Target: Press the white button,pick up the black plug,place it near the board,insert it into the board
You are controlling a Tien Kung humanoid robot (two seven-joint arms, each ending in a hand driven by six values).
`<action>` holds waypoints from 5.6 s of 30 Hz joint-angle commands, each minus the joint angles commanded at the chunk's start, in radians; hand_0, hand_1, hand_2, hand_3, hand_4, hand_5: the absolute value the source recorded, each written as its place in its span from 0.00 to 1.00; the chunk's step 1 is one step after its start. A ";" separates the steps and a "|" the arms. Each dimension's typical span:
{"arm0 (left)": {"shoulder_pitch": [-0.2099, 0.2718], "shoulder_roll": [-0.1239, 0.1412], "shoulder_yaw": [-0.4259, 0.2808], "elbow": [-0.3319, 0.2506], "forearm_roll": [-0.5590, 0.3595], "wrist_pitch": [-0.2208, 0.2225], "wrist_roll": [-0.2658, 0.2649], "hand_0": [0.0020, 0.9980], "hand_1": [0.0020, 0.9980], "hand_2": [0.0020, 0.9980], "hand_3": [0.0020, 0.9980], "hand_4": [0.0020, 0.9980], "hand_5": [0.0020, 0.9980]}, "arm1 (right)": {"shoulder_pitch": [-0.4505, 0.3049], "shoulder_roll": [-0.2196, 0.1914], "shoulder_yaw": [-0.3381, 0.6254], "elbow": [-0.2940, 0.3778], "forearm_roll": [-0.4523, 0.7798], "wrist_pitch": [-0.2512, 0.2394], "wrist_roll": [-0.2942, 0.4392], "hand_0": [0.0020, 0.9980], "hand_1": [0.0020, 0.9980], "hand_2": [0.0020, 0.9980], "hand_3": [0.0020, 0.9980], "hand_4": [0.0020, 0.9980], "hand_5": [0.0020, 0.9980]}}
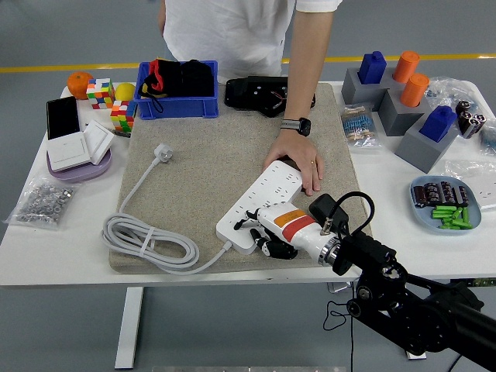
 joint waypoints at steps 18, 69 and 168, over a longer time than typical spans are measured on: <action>0.001 -0.003 -0.004 0.000 0.000 0.001 0.000 0.70 0.67 0.65 0.65 0.55 0.17 | -0.007 -0.012 0.011 0.045 0.025 0.005 -0.003 0.00 0.00 0.07 0.61 0.32 0.00; -0.002 -0.008 -0.006 0.000 -0.007 0.003 -0.001 0.70 0.67 0.65 0.65 0.55 0.17 | -0.185 -0.061 0.354 0.184 0.053 0.029 0.005 0.81 0.80 0.79 0.82 0.95 0.31; -0.006 -0.014 0.020 0.000 -0.028 0.004 -0.007 0.70 0.67 0.65 0.65 0.55 0.17 | -0.284 -0.041 0.478 0.014 0.030 -0.145 0.058 0.36 0.42 0.44 0.56 0.82 0.08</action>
